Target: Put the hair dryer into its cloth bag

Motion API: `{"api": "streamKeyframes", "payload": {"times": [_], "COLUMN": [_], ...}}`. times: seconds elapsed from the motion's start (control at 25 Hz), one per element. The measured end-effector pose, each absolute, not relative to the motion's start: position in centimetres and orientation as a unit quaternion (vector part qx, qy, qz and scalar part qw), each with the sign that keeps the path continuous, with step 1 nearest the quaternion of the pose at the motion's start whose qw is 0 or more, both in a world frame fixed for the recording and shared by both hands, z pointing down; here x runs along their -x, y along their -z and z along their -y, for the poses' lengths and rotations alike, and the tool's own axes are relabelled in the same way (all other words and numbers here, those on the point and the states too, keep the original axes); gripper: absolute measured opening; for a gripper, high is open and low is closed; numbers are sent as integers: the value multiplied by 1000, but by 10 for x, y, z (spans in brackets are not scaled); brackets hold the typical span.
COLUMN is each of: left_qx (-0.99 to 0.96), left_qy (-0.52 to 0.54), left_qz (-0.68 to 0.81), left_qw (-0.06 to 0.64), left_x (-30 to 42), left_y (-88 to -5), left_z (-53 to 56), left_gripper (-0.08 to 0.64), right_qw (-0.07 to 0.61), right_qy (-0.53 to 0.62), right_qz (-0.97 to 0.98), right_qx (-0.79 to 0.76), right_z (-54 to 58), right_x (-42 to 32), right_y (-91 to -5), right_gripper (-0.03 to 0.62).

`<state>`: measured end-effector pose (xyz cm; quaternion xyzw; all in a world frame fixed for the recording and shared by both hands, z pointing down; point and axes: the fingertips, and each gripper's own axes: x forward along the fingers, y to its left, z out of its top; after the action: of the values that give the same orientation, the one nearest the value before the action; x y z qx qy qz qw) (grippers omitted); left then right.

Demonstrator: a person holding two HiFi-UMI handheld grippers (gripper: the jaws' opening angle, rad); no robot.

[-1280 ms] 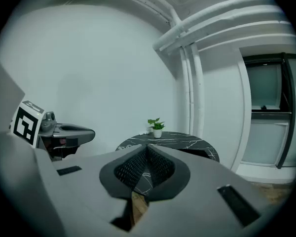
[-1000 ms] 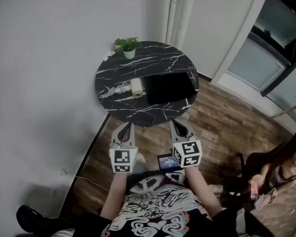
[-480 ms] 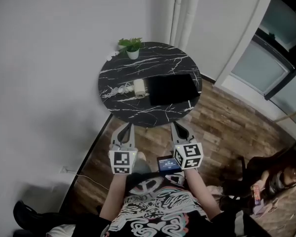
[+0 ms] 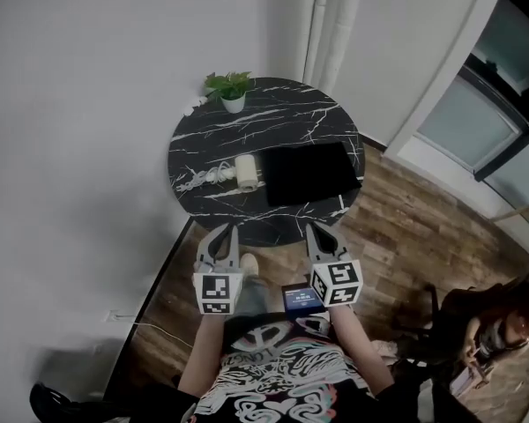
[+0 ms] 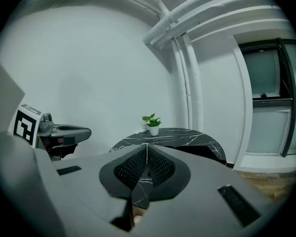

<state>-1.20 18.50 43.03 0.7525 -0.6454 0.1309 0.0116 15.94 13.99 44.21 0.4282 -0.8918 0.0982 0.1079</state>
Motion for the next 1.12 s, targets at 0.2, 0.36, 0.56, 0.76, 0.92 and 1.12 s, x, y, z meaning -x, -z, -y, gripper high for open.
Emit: {"api": "streamKeyframes", "payload": {"times": [0.2, 0.36, 0.56, 0.76, 0.92, 1.12], "left_qx": [-758, -768, -778, -787, -792, -806], "left_qy": [-139, -147, -145, -148, -135, -127], "left_qz": [637, 622, 608, 594, 588, 569], "left_qw": [23, 33, 61, 68, 89, 99], "left_x": [38, 62, 96, 121, 140, 141], "left_y": [-442, -449, -464, -473, -485, -492], "left_z": [-119, -63, 0, 47, 75, 95], "left_gripper": [14, 14, 14, 15, 15, 15], "right_qw": [122, 139, 142, 168, 188, 212], "right_qy": [-117, -135, -154, -171, -176, -183], "right_qz": [883, 879, 876, 865, 856, 845], "right_qx": [-438, -436, -435, -440, -449, -455], "right_z": [-80, -30, 21, 63, 85, 91], "right_x": [-139, -110, -77, -59, -45, -39], "right_y": [-458, -469, -478, -498, -512, -524], "right_gripper": [20, 20, 20, 20, 20, 21]}}
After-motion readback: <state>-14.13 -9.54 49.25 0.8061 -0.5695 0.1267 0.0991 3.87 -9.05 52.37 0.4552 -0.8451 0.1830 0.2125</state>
